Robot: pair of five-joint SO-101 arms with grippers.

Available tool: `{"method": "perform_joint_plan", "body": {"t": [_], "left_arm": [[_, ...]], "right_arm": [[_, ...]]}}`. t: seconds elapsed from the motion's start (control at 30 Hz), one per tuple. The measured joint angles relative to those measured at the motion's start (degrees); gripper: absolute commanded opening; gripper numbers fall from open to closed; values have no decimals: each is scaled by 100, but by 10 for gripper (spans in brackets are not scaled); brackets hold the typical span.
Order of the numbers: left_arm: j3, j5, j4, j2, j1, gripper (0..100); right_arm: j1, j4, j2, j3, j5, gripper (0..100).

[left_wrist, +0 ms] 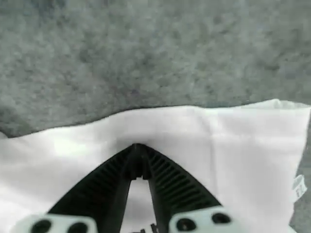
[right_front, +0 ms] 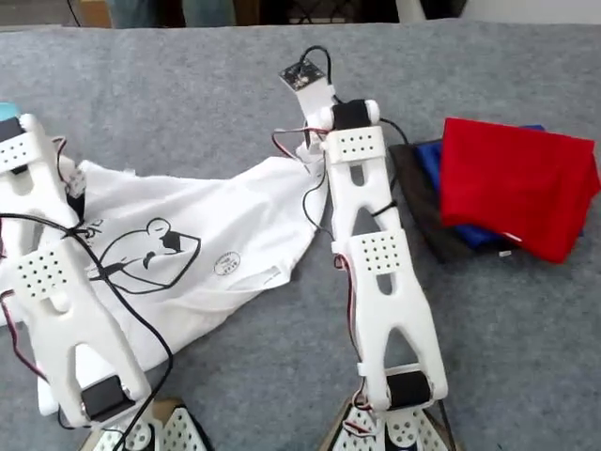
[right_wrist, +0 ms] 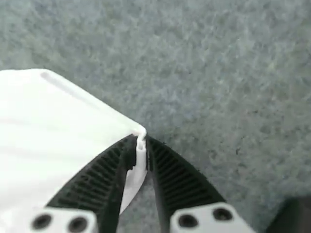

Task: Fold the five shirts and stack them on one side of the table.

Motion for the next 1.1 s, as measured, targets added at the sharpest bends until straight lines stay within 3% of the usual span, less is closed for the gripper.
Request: {"method": "perform_joint_plan", "body": {"t": [0.23, 0.43, 0.67, 0.97, 1.1], "left_arm": [[1380, -774, 0, -774, -501, 29], [2233, -905, 0, -1424, -651, 29], [2268, -897, 0, -2251, -756, 30], [2251, -967, 9, -3376, -105, 30], [1908, -501, -360, -3244, 18, 33]], "right_arm": [[0, -18, 35, 0, 255, 14], [0, -18, 44, 0, 396, 14], [0, -18, 44, 0, 413, 14], [0, -26, 105, -9, 484, 14], [0, -26, 105, -9, 501, 14]]}}
